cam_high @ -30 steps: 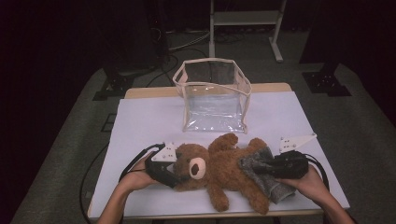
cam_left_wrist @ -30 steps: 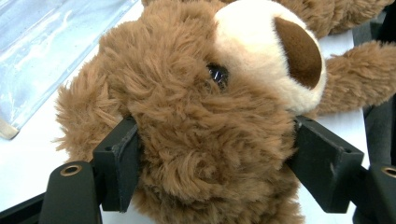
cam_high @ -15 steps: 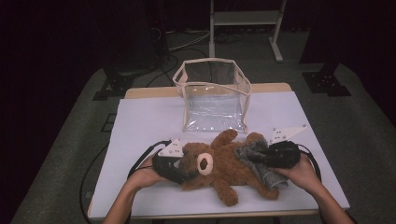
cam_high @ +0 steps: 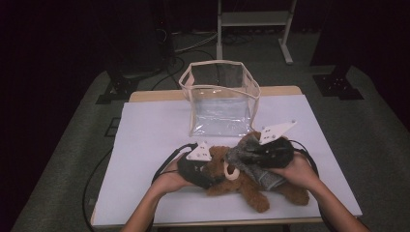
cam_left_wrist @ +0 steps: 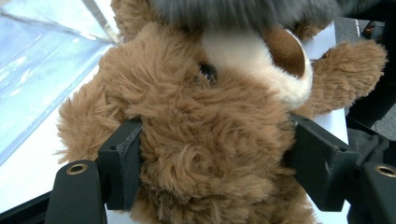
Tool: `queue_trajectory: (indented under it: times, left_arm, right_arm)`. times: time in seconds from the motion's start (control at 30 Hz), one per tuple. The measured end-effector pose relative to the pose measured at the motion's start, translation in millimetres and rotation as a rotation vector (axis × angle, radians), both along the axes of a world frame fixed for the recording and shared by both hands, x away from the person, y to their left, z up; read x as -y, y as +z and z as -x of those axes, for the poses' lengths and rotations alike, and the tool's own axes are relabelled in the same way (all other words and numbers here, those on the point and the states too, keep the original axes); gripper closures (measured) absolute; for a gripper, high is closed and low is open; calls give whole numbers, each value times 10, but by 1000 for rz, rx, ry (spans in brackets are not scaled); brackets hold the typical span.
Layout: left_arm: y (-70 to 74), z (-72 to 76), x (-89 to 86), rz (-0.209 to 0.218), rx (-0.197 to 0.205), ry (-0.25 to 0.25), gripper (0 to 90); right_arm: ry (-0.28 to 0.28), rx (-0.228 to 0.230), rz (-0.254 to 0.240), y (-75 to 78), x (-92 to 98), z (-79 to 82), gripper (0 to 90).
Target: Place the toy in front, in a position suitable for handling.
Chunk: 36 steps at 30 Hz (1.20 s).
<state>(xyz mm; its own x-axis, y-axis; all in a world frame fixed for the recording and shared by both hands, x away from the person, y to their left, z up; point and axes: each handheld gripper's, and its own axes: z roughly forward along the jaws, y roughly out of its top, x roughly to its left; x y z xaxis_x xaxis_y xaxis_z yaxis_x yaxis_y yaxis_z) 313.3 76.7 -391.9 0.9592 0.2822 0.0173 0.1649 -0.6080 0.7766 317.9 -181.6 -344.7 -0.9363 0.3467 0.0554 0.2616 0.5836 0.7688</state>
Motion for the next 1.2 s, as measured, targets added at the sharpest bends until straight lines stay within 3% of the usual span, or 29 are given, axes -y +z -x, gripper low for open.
queue_trajectory:
  times: [0.07, 0.1, 0.23, 0.3, 0.4, 0.53, 0.7, 0.8, 0.83, 0.93, 1.1, 1.13, 1.2]
  left_arm:
    - [-26, 2, 8, -12, 0, 0, 260]
    - [-30, -1, -33, 0, -3, 2, 258]
    - [-19, 10, -128, 27, 12, -14, 245]
    - [4, 14, -215, 55, 14, -21, 295]
    - [-7, 28, -248, 35, 17, -24, 346]
    - [-57, 20, -221, 36, 21, -12, 375]
    - [-50, -52, -216, 30, 14, 15, 377]
    - [-45, -114, -209, 38, -1, 48, 376]
    - [-21, -152, -213, 27, -3, 49, 377]
    - [3, -150, -241, 33, 1, 44, 382]
    - [56, -112, -336, 70, 7, 7, 373]
    - [48, -101, -328, 62, 2, -2, 368]
    - [14, -94, -291, 41, 8, 2, 368]
  right_arm:
    - [6, 7, 16, -33, -32, 8, 801]
    - [-6, -17, 14, -77, 24, 0, 801]
    - [-34, -37, 20, -169, 162, -3, 802]
    - [-39, -51, 0, -198, 257, 11, 802]
    - [-44, -41, -1, -168, 288, 63, 801]
    - [-19, -10, 3, -106, 181, 128, 801]
    - [55, -2, -36, -9, -24, 222, 801]
    - [87, 10, -20, -36, -150, 264, 801]
    - [82, 10, -1, -95, -203, 253, 801]
    - [76, 2, -4, -133, -201, 217, 802]
    - [5, 17, 24, -131, -99, 60, 802]
    - [-25, 10, 28, -126, -71, -25, 803]
    - [-34, 11, 30, -122, -67, -64, 802]
